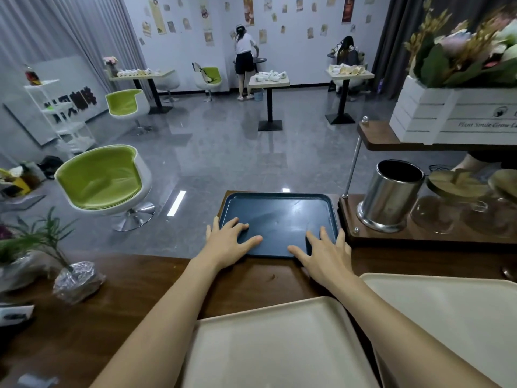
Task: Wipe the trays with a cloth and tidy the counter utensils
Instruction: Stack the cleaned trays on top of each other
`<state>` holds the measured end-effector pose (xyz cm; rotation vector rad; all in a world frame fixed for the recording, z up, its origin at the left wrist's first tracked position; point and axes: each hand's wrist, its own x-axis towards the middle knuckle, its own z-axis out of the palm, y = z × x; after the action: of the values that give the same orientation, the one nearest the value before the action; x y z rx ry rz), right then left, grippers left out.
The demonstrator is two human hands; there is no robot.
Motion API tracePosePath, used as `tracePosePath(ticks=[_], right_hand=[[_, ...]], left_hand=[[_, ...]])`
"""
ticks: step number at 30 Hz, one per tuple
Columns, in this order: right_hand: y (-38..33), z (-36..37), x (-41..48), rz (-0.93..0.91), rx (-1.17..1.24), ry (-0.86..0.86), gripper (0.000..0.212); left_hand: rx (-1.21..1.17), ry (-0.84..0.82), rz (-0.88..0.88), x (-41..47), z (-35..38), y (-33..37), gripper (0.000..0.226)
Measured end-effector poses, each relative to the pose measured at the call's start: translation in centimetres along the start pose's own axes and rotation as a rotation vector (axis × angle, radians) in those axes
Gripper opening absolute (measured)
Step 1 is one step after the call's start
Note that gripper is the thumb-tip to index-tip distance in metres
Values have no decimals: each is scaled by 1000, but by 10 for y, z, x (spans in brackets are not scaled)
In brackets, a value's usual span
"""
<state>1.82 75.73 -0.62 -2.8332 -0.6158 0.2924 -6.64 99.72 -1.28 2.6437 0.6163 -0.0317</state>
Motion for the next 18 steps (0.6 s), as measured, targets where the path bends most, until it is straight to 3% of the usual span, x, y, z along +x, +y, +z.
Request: tracePosePath(ticks=[6,10,15,18], right_hand=[[16,0,-37,-213,114,91,79],[24,-4,-91,-334,218,-15,71],[52,-1,-151,-401,58,-33,74],[67,3,-181,-415,-42,-42,71]], left_hand=[[-62,155,16,-61,1,6,70],[-101,205,-35,-131,9,12,62],[-135,230,-187,-223,27,12,61],[-156,276,-212,-270,44,8,71]])
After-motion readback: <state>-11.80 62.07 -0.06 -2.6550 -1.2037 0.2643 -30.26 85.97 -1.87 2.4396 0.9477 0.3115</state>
